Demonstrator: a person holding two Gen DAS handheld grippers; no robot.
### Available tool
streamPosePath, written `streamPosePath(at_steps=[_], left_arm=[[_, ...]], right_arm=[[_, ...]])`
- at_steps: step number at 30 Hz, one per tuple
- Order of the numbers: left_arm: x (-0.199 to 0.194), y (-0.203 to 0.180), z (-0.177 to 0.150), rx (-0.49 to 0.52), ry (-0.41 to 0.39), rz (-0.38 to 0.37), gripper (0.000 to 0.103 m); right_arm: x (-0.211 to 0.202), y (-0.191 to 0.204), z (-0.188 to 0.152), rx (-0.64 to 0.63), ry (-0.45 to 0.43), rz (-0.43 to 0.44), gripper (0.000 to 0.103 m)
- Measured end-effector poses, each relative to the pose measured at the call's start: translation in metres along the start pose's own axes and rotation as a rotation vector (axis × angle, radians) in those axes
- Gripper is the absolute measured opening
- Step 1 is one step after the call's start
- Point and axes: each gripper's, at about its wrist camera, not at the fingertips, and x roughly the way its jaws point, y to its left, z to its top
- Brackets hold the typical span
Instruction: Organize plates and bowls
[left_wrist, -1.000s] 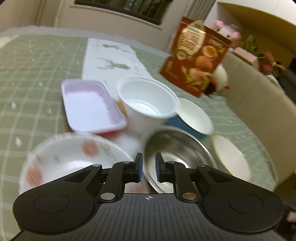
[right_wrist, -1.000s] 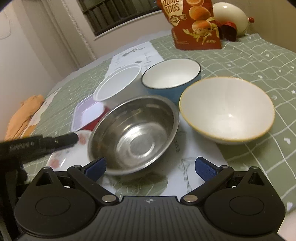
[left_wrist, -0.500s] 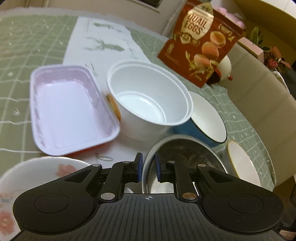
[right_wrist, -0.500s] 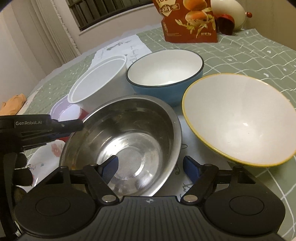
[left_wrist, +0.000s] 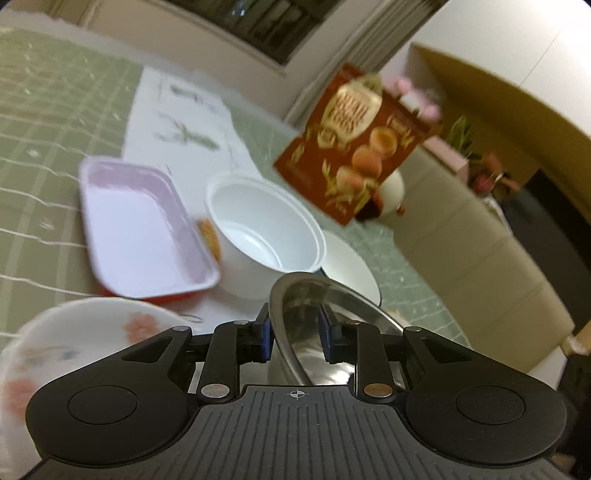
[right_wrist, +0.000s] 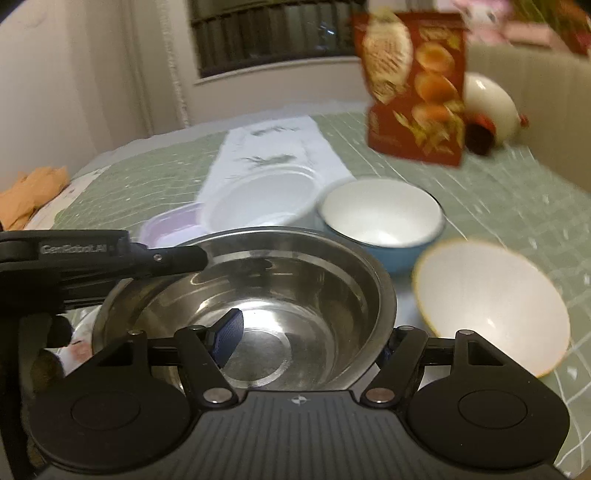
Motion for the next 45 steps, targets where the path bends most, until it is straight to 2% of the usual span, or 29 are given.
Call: streamPosePath(at_steps=[4, 6, 10, 14, 24, 32, 35, 39, 42, 45], left_arm=[[-0.042, 0.013, -0.002, 0.025, -0.044, 0.051, 0.028], [-0.056, 0.026, -0.005, 0.010, -0.057, 0.071, 0.032], [-0.068, 0.054, -0.014, -0.043, -0.033, 0.112, 0.033], [-0.071, 0.071, -0.022, -0.071, -0.012, 0.140, 0.033], [-0.076, 0.091, -0.024, -0.122, 0.011, 0.167, 0.032], [-0.069, 0.086, -0.027, -0.071, 0.020, 0.216, 0.032], [-0.070, 0.086, -0.027, -0.073, 0.008, 0.208, 0.032], [-0.074, 0.084, -0.026, -0.048, -0.026, 0.233, 0.032], [-0.081, 0.089, -0.023, -0.072, -0.064, 0.218, 0.031], [-0.084, 0.095, -0.022, -0.088, -0.072, 0.250, 0.031]], right_arm=[[0.003, 0.035, 0.002, -0.041, 0.019, 0.043, 0.071], [0.006, 0.057, 0.000, -0.057, 0.028, 0.068, 0.071], [0.020, 0.091, -0.005, -0.096, 0.073, 0.077, 0.071], [0.035, 0.108, -0.014, -0.107, 0.136, 0.077, 0.071], [0.045, 0.124, -0.029, -0.118, 0.195, 0.080, 0.071], [0.051, 0.128, -0.035, -0.145, 0.195, 0.064, 0.071], [0.051, 0.128, -0.035, -0.159, 0.201, 0.062, 0.072], [0.051, 0.128, -0.035, -0.170, 0.195, 0.057, 0.075], [0.049, 0.128, -0.034, -0.181, 0.183, 0.050, 0.076], [0.047, 0.125, -0.032, -0.182, 0.177, 0.051, 0.077]])
